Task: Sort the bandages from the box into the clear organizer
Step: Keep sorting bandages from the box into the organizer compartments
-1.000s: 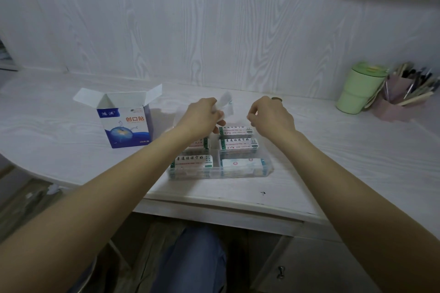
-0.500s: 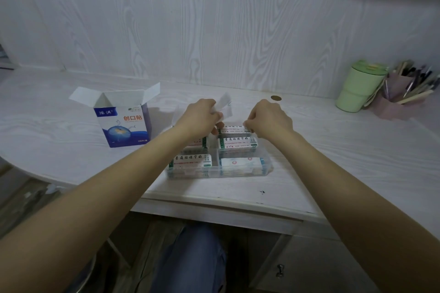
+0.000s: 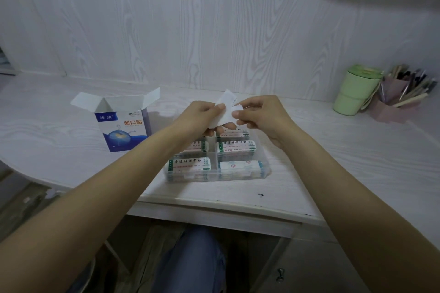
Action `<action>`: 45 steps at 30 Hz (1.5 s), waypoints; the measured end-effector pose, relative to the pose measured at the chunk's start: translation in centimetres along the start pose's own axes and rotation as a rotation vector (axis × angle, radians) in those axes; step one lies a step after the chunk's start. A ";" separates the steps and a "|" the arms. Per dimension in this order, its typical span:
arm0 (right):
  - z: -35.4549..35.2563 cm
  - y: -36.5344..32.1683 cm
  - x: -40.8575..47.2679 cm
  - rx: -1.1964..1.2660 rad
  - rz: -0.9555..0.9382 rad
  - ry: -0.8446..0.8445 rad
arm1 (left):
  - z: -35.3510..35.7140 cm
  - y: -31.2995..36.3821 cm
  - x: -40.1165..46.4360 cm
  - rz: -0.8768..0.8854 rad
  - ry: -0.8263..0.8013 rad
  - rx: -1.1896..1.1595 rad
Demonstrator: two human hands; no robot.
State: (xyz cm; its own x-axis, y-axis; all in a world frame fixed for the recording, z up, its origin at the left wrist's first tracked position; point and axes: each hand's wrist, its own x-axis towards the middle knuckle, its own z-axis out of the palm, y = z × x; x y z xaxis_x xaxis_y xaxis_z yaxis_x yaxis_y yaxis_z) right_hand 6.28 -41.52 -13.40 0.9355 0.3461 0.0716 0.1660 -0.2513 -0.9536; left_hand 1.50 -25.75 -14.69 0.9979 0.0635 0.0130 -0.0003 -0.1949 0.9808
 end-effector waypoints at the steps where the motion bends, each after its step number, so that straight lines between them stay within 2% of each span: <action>1: 0.1 0.1 -0.1 0.008 -0.020 0.017 | 0.1 0.1 -0.1 -0.026 0.007 -0.041; 5: 0.3 0.5 -0.2 0.071 -0.064 0.054 | 0.0 0.5 -0.7 -0.049 -0.014 -0.102; 9: 0.6 0.7 -0.3 0.082 -0.066 0.064 | -0.2 0.6 -0.7 -0.022 0.031 -0.095; 14: 0.6 0.6 -0.3 0.126 0.010 0.100 | -0.3 0.8 -0.6 -0.045 -0.019 -0.106; 17: 0.5 0.5 -0.2 0.264 0.037 0.138 | -0.2 0.3 -0.3 -0.079 -0.030 -0.191; 23: 0.4 0.6 0.0 0.411 -0.003 0.036 | -0.2 0.0 0.5 0.007 0.030 -0.183; 26: 0.2 0.5 0.3 0.532 0.035 0.031 | -0.3 -0.1 0.7 0.039 0.044 -0.175; 32: 0.0 1.0 0.8 0.247 0.050 0.059 | 0.0 -0.1 1.0 0.025 0.029 -0.208; 35: -0.2 0.9 1.0 0.216 0.084 0.121 | -0.2 0.2 0.9 0.010 0.080 -0.206; 39: -0.5 1.3 1.5 0.145 0.141 0.170 | -0.6 -0.1 1.4 0.008 0.212 -0.012; 45: -0.7 2.4 2.2 -0.006 0.115 0.185 | -0.5 -0.8 2.4 0.044 0.230 0.436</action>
State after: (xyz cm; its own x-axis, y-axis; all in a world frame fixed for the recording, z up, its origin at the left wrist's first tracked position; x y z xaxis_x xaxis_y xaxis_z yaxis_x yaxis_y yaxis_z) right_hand 8.93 -41.97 -15.36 0.9897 0.1427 0.0152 0.0558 -0.2850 -0.9569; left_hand 3.91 -24.92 -15.37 0.9574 0.2506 0.1434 0.0337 -0.5903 0.8065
